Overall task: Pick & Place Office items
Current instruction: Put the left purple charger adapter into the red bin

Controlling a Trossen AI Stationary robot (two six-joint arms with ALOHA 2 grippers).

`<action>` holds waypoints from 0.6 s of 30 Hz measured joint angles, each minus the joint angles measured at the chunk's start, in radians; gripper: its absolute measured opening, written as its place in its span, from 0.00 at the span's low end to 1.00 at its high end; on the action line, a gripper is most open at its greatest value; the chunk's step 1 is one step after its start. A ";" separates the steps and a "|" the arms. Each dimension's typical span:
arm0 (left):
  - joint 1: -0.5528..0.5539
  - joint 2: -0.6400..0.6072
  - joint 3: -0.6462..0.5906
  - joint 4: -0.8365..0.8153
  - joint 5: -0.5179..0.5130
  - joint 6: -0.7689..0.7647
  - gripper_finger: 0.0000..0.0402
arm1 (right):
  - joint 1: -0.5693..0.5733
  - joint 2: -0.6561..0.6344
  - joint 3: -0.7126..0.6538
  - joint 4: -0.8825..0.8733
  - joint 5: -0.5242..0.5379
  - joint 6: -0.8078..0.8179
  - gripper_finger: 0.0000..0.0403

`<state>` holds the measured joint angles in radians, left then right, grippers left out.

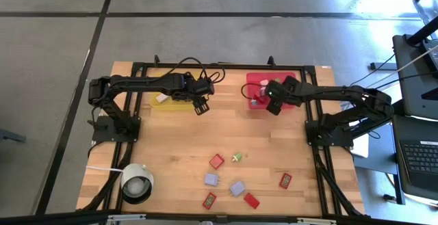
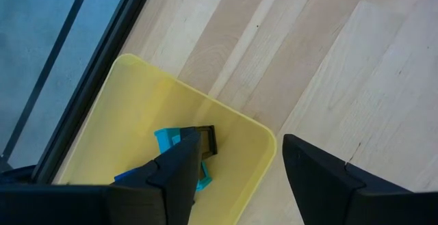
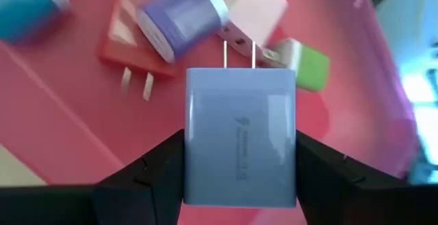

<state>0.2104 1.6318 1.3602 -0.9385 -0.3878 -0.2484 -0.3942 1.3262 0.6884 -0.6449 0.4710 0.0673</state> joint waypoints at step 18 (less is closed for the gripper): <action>0.000 0.000 0.000 0.000 0.000 0.000 0.50 | -0.117 0.000 0.000 0.080 -0.097 0.160 0.69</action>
<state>0.2100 1.6318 1.3602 -0.9386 -0.3878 -0.2485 -0.5110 1.3262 0.6885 -0.5652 0.3740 0.2276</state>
